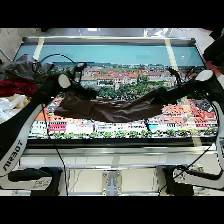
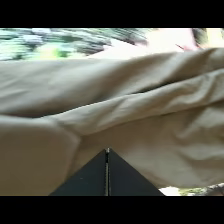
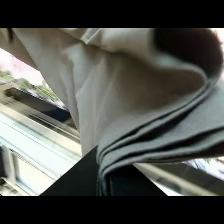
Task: Fold the shirts.
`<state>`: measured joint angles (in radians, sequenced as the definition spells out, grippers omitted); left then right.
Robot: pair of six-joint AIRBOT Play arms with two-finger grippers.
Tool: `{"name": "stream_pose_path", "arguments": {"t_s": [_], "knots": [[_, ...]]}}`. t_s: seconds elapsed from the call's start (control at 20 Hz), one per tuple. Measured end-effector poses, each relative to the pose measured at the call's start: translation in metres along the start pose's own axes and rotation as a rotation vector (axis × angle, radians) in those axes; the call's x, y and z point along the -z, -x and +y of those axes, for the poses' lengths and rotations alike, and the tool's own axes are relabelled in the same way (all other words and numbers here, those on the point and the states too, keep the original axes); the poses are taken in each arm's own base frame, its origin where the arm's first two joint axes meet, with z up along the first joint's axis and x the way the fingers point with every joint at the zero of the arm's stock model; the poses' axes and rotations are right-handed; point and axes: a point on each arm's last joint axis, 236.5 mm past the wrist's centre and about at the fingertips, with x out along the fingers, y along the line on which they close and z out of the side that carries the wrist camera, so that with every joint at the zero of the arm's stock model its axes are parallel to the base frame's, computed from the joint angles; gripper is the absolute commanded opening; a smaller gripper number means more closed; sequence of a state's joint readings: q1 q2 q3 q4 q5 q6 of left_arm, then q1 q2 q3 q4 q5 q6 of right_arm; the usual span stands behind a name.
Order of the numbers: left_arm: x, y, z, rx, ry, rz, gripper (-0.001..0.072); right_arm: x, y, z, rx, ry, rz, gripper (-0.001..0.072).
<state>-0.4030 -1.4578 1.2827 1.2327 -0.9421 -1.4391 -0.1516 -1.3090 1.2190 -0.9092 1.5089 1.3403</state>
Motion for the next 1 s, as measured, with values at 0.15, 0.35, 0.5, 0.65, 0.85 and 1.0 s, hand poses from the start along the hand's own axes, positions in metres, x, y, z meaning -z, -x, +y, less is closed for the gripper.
{"name": "stream_pose_path", "arguments": {"t_s": [0.15, 0.35, 0.5, 0.65, 0.85, 1.0], "knots": [[0.012, -0.031, -0.051, 0.061, -0.082, 0.031, 0.0013, 0.018, 0.018, 0.006, 0.038, 0.015, -0.035, 0.0009], [0.042, -0.077, -0.103, 0.124, -0.147, 0.093, 0.0013, 0.023, 0.027, 0.033, -0.016, 0.044, -0.081, 0.0009], [0.061, -0.103, -0.117, 0.135, -0.164, 0.138, 0.0014, 0.018, 0.029, 0.064, -0.067, 0.099, -0.114, 0.0009], [0.061, -0.110, -0.109, 0.128, -0.144, 0.139, 0.0013, 0.011, 0.029, 0.097, -0.100, 0.171, -0.149, 0.0008], [0.014, -0.063, -0.071, 0.102, -0.067, 0.022, 0.0013, 0.005, 0.019, 0.148, -0.145, 0.259, -0.182, 0.0007], [-0.033, 0.013, -0.025, 0.059, -0.006, -0.146, 0.0013, -0.001, -0.005, 0.192, -0.190, 0.328, -0.198, 0.0006]]}}
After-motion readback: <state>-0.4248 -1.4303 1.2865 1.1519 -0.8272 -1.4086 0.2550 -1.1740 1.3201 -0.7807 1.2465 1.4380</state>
